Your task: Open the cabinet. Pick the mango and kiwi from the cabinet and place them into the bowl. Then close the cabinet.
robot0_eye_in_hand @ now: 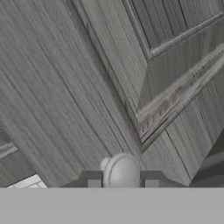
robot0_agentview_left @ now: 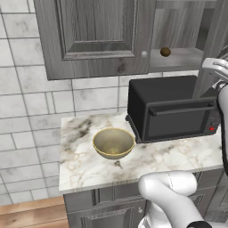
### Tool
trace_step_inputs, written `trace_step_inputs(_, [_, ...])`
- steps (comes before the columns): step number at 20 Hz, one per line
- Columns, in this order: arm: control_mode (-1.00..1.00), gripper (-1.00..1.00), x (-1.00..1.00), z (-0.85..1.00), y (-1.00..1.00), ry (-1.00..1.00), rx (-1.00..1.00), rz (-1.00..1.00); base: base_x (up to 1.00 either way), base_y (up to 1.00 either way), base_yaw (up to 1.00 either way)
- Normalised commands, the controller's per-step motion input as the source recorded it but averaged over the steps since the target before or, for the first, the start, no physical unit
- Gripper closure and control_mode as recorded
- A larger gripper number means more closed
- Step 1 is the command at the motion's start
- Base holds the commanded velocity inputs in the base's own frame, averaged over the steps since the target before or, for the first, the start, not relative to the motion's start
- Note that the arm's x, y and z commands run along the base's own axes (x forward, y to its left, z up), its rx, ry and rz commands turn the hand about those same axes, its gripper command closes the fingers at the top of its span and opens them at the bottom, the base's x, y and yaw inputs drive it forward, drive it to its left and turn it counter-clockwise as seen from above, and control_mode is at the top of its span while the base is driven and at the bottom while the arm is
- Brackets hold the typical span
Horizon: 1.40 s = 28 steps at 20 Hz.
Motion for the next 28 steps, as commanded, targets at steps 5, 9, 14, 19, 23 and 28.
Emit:
trace_step_inputs(5, [-1.00, 1.00, -0.50, 0.00, -0.10, 0.00, 0.00, 0.00, 0.00, 0.00, 0.00])
trace_step_inputs(9, [-1.00, 1.00, -0.33, 0.00, -0.13, 0.00, 0.00, 0.00, 0.00, 0.00, 0.00])
trace_step_inputs(14, [-1.00, 1.00, -0.27, 0.00, -0.03, 0.00, 0.00, 0.00, 0.00, 0.00, 0.00])
trace_step_inputs(19, [-1.00, 1.00, -0.26, 0.00, 0.03, -0.01, 0.00, 0.00, 0.00, 0.00, 0.00])
trace_step_inputs(23, [-1.00, 1.00, -0.47, 0.00, 0.39, -0.10, -0.04, 0.00, 0.00, 0.00, 0.00])
trace_step_inputs(28, [-1.00, 1.00, -0.39, 0.00, 0.56, -0.07, -0.06, 0.00, 0.00, 0.00, 0.00])
